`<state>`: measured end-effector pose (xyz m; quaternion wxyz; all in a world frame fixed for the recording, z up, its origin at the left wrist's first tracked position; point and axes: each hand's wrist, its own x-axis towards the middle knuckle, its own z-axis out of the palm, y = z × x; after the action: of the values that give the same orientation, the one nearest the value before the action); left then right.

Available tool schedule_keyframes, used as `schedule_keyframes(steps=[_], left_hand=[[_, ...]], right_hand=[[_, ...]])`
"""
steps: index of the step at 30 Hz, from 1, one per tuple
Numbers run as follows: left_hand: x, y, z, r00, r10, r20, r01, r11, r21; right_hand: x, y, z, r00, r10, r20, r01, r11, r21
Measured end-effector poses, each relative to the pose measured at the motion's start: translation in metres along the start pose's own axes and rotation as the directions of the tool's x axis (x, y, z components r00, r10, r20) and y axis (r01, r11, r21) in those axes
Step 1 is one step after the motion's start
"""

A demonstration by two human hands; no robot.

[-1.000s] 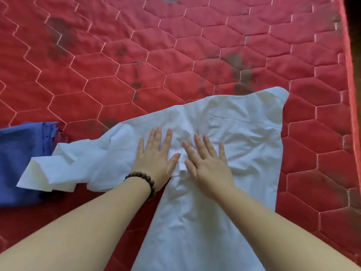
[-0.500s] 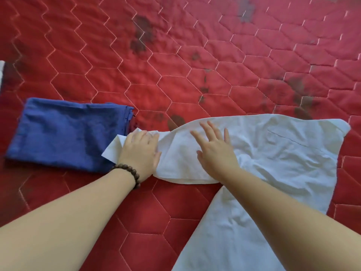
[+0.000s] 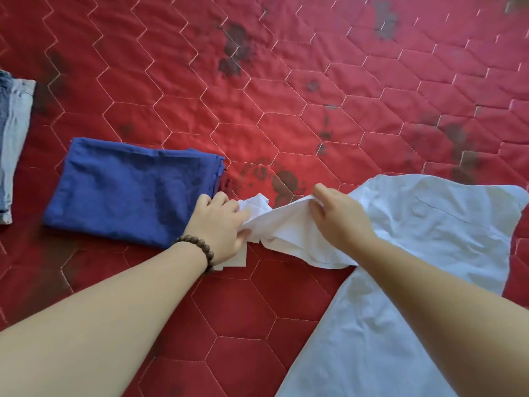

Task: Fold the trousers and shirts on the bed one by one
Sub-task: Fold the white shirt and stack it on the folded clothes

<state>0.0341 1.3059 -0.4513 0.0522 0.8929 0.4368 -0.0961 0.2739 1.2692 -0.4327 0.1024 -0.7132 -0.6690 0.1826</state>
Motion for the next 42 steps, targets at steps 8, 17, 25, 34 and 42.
schedule_keyframes(steps=[8,17,25,34,42], left_hand=[[-0.001,0.000,-0.030,0.983,-0.148,-0.107,0.108,0.943,-0.316],[0.013,0.003,-0.051,0.967,-0.203,-0.154,0.146,0.938,-0.315],[0.025,-0.007,-0.075,0.982,-0.161,-0.098,0.108,0.907,-0.407],[0.025,-0.026,-0.080,0.975,-0.221,-0.028,0.185,0.875,-0.448],[0.027,-0.044,-0.094,0.984,-0.179,-0.012,0.141,0.815,-0.561]], right_hand=[[0.003,0.021,-0.043,0.991,0.104,-0.080,-0.115,0.983,-0.142],[0.008,0.048,-0.081,0.952,0.162,-0.259,-0.187,0.979,-0.076],[0.018,0.057,-0.113,0.886,0.297,-0.357,-0.234,0.950,0.209],[-0.002,0.090,-0.122,0.924,0.368,0.110,-0.321,0.897,-0.305],[0.025,-0.020,-0.046,0.964,-0.001,0.265,-0.010,0.999,0.042]])
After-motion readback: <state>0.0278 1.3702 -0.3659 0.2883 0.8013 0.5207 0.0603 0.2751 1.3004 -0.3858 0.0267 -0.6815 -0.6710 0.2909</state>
